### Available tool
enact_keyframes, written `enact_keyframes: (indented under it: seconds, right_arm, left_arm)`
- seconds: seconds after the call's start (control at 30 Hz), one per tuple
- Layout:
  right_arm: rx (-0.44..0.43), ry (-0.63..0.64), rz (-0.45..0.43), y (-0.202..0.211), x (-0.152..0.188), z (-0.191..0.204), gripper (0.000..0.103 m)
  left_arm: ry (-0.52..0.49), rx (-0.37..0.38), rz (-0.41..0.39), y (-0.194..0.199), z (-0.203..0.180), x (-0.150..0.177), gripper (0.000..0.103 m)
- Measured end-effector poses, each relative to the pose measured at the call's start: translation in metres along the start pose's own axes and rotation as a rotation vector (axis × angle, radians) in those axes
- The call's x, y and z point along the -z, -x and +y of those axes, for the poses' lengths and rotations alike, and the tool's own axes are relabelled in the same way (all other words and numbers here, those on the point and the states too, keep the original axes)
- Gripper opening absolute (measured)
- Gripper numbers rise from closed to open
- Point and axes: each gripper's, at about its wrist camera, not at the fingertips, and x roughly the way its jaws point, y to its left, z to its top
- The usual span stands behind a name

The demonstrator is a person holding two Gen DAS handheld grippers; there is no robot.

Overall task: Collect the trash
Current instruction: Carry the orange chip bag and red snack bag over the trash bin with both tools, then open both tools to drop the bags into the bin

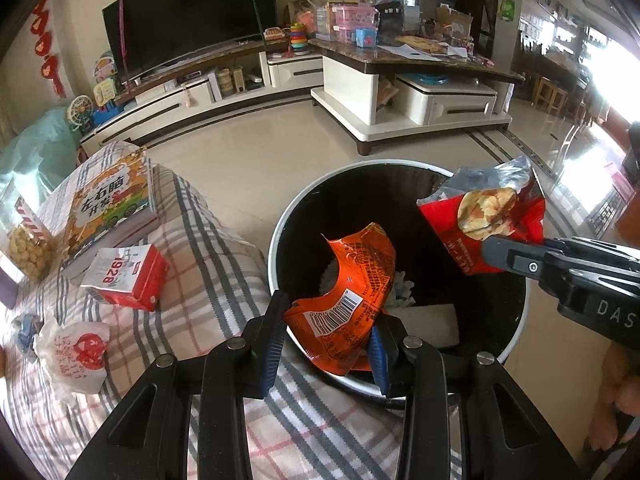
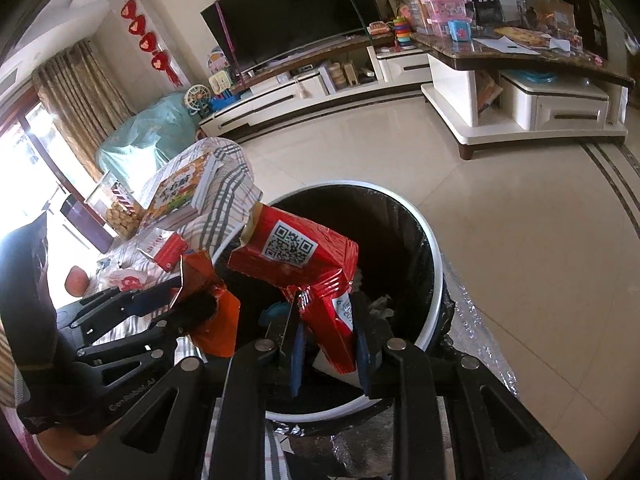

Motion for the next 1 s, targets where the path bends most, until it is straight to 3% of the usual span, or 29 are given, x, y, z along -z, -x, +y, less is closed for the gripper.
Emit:
enact_keyframes:
  seconds: [0.57, 0.63, 0.7, 0.77, 0.83, 1.0]
  right_arm:
    - [0.013, -0.011, 0.017, -0.007, -0.005, -0.006, 0.025]
    - [0.014, -0.011, 0.018, -0.007, -0.005, -0.006, 0.026]
    - [0.012, -0.014, 0.025, -0.008, -0.006, -0.007, 0.03]
    - [0.012, -0.02, 0.026, -0.008, -0.005, -0.008, 0.041]
    - [0.01, -0.024, 0.023, -0.007, -0.005, -0.009, 0.045]
    - [0.008, -0.026, 0.009, -0.001, -0.005, -0.007, 0.057]
  left_arm:
    - [-0.014, 0.001, 0.029, -0.018, -0.007, -0.013, 0.039]
    - [-0.012, -0.002, 0.029, -0.018, -0.007, -0.013, 0.049]
    - [-0.013, -0.005, 0.029, -0.017, -0.007, -0.013, 0.055]
    - [-0.014, -0.01, 0.029, -0.016, -0.007, -0.011, 0.06]
    - [-0.007, -0.023, 0.028, -0.015, -0.005, -0.01, 0.071]
    - [0.005, -0.019, 0.008, -0.004, 0.0, -0.003, 0.072]
